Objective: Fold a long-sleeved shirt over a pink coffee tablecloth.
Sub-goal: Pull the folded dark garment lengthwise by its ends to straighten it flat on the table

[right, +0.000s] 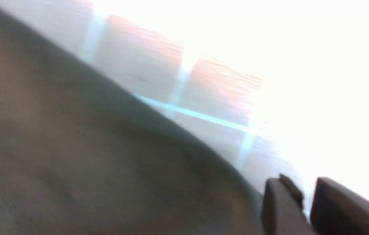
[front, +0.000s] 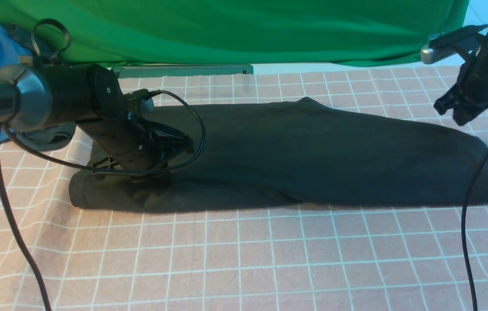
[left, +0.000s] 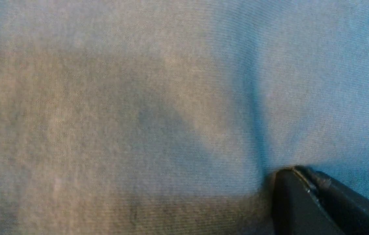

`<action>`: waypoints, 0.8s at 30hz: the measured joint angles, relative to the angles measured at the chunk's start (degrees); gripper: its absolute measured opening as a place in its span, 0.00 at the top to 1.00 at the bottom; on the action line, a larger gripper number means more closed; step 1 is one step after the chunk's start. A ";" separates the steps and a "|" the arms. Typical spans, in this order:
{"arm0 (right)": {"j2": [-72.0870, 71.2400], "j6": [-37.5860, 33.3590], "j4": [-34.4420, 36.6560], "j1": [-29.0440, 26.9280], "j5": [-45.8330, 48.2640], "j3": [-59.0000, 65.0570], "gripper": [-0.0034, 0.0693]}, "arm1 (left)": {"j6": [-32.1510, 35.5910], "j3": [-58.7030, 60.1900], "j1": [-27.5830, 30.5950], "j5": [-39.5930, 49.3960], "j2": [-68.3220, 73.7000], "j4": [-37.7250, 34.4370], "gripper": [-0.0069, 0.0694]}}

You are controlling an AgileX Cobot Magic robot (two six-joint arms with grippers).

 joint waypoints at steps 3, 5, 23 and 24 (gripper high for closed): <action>-0.07 0.65 -0.96 -0.02 1.80 0.00 0.58 | 0.00 0.00 0.00 0.11 0.00 -0.18 0.89; -0.70 2.62 -0.94 -0.02 4.85 0.00 0.58 | 0.15 0.00 0.00 0.11 0.00 -0.18 0.89; -2.00 4.67 9.50 -4.20 6.08 9.14 0.90 | 0.16 0.00 0.00 0.67 0.00 -1.90 0.89; -2.00 4.89 9.06 -4.62 5.47 9.14 0.90 | 0.16 0.00 0.00 0.67 0.00 -1.90 0.89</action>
